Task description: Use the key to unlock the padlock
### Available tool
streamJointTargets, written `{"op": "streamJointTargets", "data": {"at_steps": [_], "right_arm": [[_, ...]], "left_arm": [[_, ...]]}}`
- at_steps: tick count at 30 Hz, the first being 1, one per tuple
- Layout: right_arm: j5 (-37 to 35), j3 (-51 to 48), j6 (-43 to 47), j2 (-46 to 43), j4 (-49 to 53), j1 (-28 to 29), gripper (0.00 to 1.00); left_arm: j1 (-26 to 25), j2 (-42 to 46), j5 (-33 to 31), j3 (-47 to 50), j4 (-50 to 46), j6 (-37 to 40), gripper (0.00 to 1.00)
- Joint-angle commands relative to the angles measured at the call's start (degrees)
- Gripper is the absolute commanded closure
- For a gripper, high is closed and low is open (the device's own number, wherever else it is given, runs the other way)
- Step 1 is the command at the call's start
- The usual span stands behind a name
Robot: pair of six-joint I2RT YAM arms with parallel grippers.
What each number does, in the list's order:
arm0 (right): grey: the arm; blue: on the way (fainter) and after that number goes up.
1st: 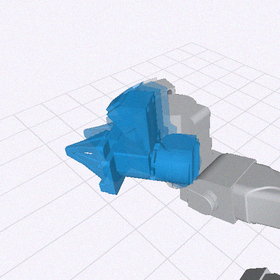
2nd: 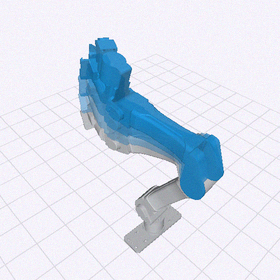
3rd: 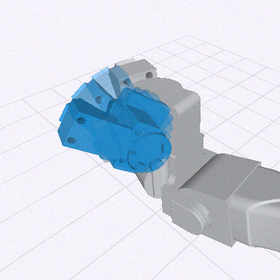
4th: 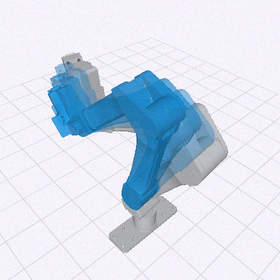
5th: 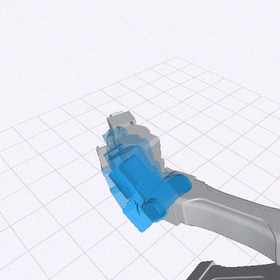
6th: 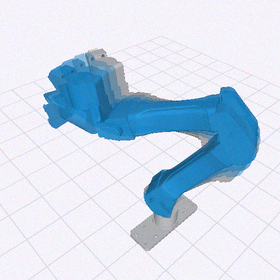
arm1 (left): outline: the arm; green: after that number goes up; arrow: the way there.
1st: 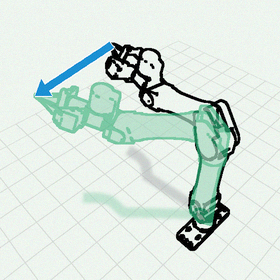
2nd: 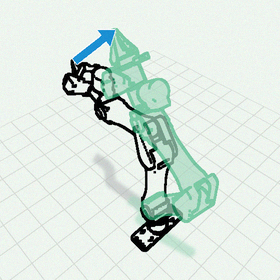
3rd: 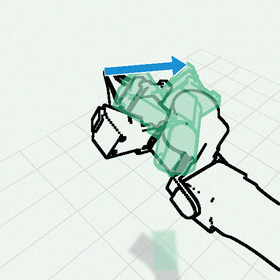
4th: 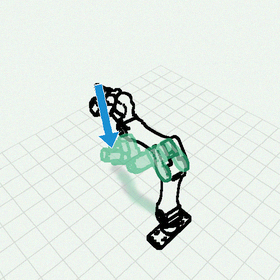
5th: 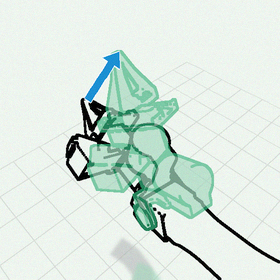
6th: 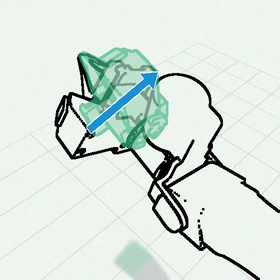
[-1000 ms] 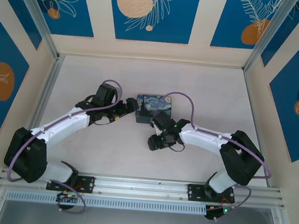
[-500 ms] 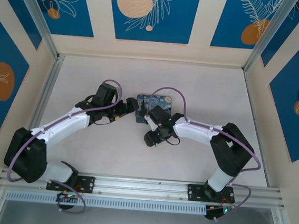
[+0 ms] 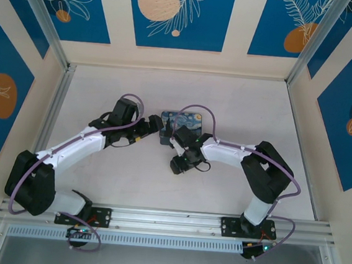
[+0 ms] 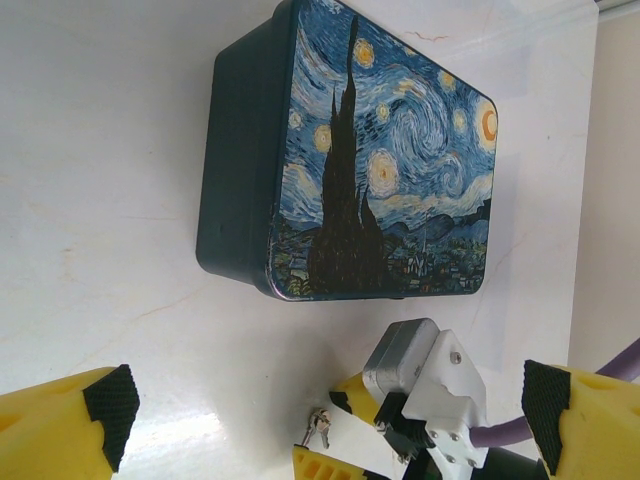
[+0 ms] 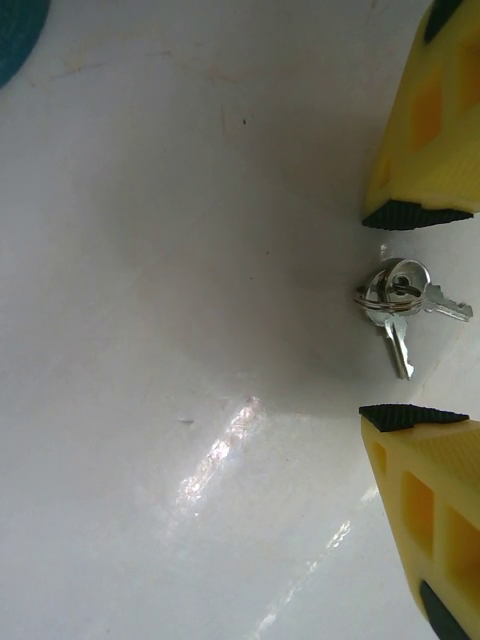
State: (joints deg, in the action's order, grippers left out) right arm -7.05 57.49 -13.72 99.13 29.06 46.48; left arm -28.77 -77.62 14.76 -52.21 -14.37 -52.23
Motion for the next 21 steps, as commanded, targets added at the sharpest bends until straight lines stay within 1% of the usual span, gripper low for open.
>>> {"op": "streamJointTargets", "data": {"at_steps": [1,6,10,16,21], "right_arm": [[3.1,1.3,-2.1,1.0,-0.9,0.3,0.47],[3.9,2.8,-3.4,2.3,-0.8,0.3,0.47],[4.8,2.3,-4.2,1.9,-0.6,0.9,0.49],[6.2,-1.2,-6.2,-1.1,-0.3,2.5,0.55],[6.1,-4.1,-8.3,-3.5,0.5,4.4,0.56]], "left_arm": [[-0.7,0.0,0.3,-1.3,0.1,-0.2,0.00],[-0.6,-0.3,0.4,-1.5,0.1,-0.1,0.00],[-0.6,-0.2,0.4,-1.7,0.0,0.0,0.00],[-0.6,-0.3,0.3,-1.8,0.0,0.3,0.00],[-0.6,-0.8,0.6,-2.0,0.3,0.4,0.00]]}}
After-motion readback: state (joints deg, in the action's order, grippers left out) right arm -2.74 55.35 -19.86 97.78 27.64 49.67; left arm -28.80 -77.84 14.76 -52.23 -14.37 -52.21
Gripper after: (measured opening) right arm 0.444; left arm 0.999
